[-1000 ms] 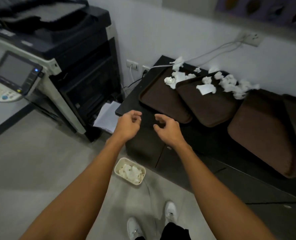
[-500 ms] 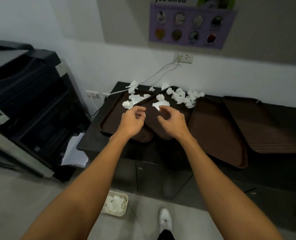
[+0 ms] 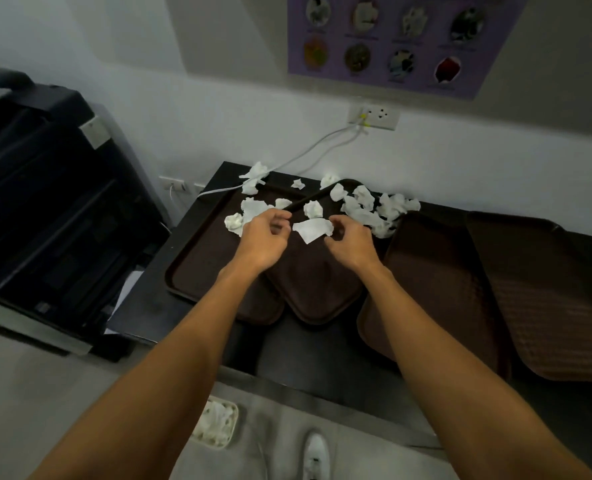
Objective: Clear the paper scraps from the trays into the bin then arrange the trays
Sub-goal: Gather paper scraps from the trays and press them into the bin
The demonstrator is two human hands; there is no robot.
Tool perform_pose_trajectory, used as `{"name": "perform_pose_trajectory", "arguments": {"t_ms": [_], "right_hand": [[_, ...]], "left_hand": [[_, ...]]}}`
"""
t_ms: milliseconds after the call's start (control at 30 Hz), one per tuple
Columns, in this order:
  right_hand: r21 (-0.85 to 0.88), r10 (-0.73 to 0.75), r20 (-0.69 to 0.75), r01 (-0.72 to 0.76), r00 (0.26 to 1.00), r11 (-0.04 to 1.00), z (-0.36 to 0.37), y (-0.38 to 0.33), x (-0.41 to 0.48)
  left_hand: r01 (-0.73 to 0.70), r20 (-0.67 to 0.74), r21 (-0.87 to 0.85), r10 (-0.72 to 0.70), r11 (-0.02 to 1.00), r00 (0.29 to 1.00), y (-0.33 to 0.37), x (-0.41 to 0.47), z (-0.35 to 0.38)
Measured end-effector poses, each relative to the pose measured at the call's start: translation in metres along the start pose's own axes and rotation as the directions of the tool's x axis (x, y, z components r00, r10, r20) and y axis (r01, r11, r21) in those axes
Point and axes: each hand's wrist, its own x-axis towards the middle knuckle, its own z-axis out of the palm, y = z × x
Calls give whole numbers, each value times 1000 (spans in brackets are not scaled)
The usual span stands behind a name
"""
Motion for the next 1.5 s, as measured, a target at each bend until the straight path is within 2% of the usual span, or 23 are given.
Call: {"name": "perform_pose_trajectory", "arguments": {"t_ms": [200,333,500,567,733,900,1067,1233,1333,1500], "right_hand": [[-127,-58,78,68,995,990,30,33,62],[-225,-43,140,74,989,971,49,42,81],[-371,-93,141,140,986,918,57,49,89],[-340,-102,130,141,986,930,58,56,89],[-117,-83,75,92,994,989,43,71,78],[5,-57,-35,57,998,998,15,81,69],[29,-36,-67,38,997,999,-5,91,62],[29,-23,-83,25,996,999,-15,98,53],[21,-3,-87,5,996,1000,-18,100,50],[46,52,-94,-48,994,998,-18,97,45]], "left_hand": [[63,-33,-4,-63,998,997,-17,30,22],[95,-48,-7,-95,995,994,-27,41,34],[105,-53,11,-104,994,993,-33,54,43],[111,-55,12,-110,994,992,-33,59,46],[106,-53,39,-104,994,993,-32,78,57],[44,-20,172,-41,984,999,-30,108,78],[-94,145,397,39,913,989,-35,139,102],[-157,337,627,-84,763,938,-38,166,117],[-170,316,641,-55,748,947,-45,165,121],[-105,197,461,13,881,980,-57,143,115]]}}
